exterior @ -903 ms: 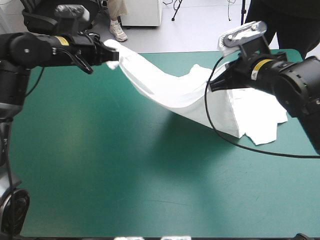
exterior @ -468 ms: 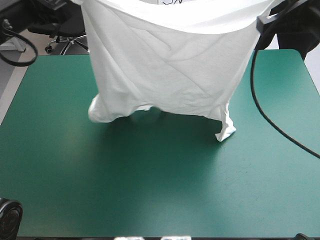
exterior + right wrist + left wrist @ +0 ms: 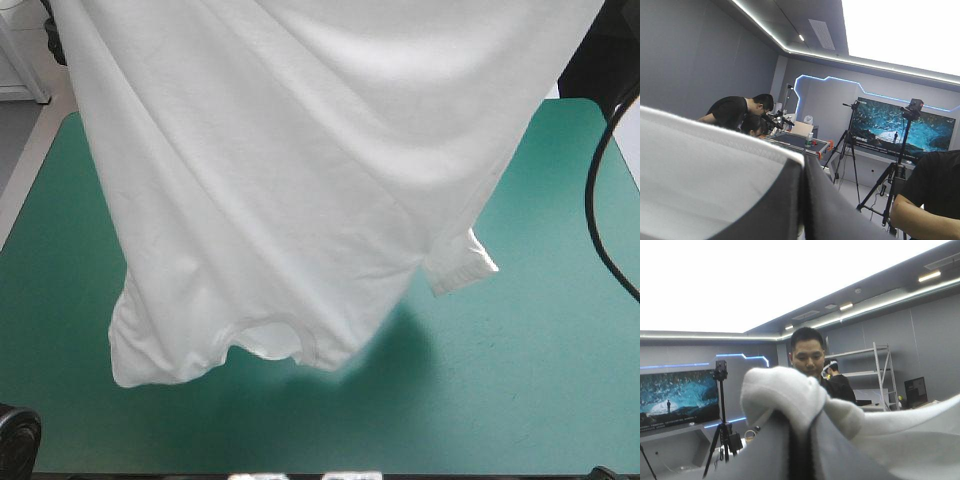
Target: Fold the cloth
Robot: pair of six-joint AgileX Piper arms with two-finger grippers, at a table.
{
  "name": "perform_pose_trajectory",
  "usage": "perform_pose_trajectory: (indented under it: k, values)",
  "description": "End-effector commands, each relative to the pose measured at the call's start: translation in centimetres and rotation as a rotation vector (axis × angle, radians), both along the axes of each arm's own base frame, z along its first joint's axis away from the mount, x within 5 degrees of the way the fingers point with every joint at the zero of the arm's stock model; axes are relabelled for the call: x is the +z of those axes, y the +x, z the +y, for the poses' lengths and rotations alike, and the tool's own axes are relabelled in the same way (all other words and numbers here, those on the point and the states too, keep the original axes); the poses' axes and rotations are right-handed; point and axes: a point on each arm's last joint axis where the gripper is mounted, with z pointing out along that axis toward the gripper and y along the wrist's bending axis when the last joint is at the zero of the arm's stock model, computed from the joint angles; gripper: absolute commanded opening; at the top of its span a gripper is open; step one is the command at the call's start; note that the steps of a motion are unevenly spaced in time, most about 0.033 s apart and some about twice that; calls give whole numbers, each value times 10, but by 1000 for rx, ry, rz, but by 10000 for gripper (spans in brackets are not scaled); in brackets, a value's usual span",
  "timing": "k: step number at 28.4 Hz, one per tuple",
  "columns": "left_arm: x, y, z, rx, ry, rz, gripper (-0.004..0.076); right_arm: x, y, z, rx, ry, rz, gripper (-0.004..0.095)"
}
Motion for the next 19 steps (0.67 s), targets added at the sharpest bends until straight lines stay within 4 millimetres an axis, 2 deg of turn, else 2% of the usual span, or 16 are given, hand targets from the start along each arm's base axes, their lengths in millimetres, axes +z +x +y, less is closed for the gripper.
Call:
perform_pose_trajectory:
  k: [1, 4, 6, 10, 13, 17, 18, 19]
  values:
    - [9, -13, 6, 29, -50, -101, -18, 8, -5, -1, 7, 22, -87, -17]
    - [5, 7, 5, 85, -28, -71, -18, 4, 13, 9, 0, 4, -57, -17]
    - [1, 27, 3, 139, -12, -45, -18, 0, 33, 18, -31, -25, -41, -17]
    - [-8, 78, -1, 252, -17, -30, -18, -7, 81, 38, -174, -118, -79, -17]
    - [-12, 115, -3, 326, -61, -97, -18, -11, 110, 52, -234, -120, -141, -17]
    - [-20, 155, -6, 420, -105, -213, -18, -14, 143, 59, -290, -135, -296, -17]
    - [-26, 173, -8, 447, -126, -236, -18, -17, 158, 56, -270, -100, -327, -17]
    - [-30, 181, -10, 455, -129, -237, -18, -18, 164, 52, -257, -67, -322, -17]
